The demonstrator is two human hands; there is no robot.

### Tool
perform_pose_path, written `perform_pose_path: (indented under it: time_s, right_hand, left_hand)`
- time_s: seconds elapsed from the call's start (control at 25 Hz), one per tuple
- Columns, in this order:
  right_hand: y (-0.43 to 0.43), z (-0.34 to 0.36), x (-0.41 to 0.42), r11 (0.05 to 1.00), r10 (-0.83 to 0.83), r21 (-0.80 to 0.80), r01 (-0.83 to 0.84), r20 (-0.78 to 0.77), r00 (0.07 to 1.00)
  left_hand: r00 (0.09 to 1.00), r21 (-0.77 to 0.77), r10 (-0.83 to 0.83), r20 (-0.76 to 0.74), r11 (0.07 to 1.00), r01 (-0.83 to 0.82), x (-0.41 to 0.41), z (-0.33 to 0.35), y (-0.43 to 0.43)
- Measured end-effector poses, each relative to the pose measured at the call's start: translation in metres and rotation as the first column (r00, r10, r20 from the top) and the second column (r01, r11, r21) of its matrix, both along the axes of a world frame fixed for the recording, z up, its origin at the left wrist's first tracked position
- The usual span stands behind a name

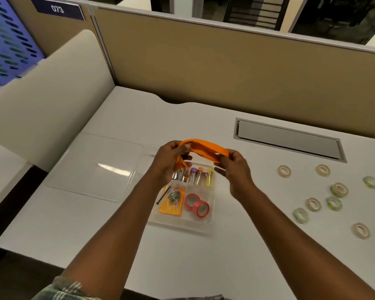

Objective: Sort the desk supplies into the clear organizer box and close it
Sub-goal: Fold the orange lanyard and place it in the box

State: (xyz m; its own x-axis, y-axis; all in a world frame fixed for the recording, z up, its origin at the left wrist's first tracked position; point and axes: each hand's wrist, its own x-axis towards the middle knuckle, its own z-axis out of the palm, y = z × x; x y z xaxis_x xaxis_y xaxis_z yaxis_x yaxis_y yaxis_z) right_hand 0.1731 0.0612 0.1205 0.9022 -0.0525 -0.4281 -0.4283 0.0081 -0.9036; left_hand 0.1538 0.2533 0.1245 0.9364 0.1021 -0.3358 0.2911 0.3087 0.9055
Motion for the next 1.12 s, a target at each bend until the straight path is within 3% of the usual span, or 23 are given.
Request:
perform_pose_path:
  time_s: [0.12,0.28,0.4,0.6,0.72,0.84,1.0,1.12]
  right_hand:
    - [0.038,-0.015,-0.014,0.974,0.195,-0.109,-0.2,-0.054,0.979]
    - [0.077,-0.024,-0.019,0.882,0.451,-0.064,-0.466,-0.17,0.876]
    - [0.091,-0.03,-0.014,0.835,0.522,-0.081,-0.545,-0.198,0.829]
    - [0.086,-0.046,-0.01,0.693,0.619,-0.404,-0.598,-0.092,0.78]
    - [0.078,-0.051,-0.007,0.685,0.624,-0.411,-0.601,-0.094,0.776]
    - [0.071,-0.053,-0.003,0.711,0.601,-0.39,-0.584,-0.092,0.794]
    - [0.065,-0.054,-0.001,0.725,0.586,-0.389,-0.569,-0.086,0.806]
    - [0.06,-0.054,-0.001,0.731,0.58,-0.391,-0.559,-0.075,0.811]
  left_hand:
    - [0.988,-0.174,0.153,-0.024,0.972,-0.155,0.006,-0.007,0.014]
    - [0.976,-0.343,0.216,-0.032,0.915,-0.214,0.01,-0.018,0.035]
    - [0.919,-0.272,0.367,-0.143,0.878,-0.393,0.022,-0.028,0.052]
    - [0.823,0.06,0.519,-0.231,0.852,-0.521,0.041,-0.053,0.08]
    - [0.832,0.219,0.494,-0.253,0.867,-0.448,0.049,-0.067,0.085]
    - [0.865,0.403,0.376,-0.331,0.886,-0.23,0.057,-0.078,0.081]
    - [0.859,0.382,0.236,-0.454,0.923,-0.052,0.056,-0.083,0.073]
    - [0.877,0.468,0.245,-0.414,0.883,-0.026,0.055,-0.083,0.072]
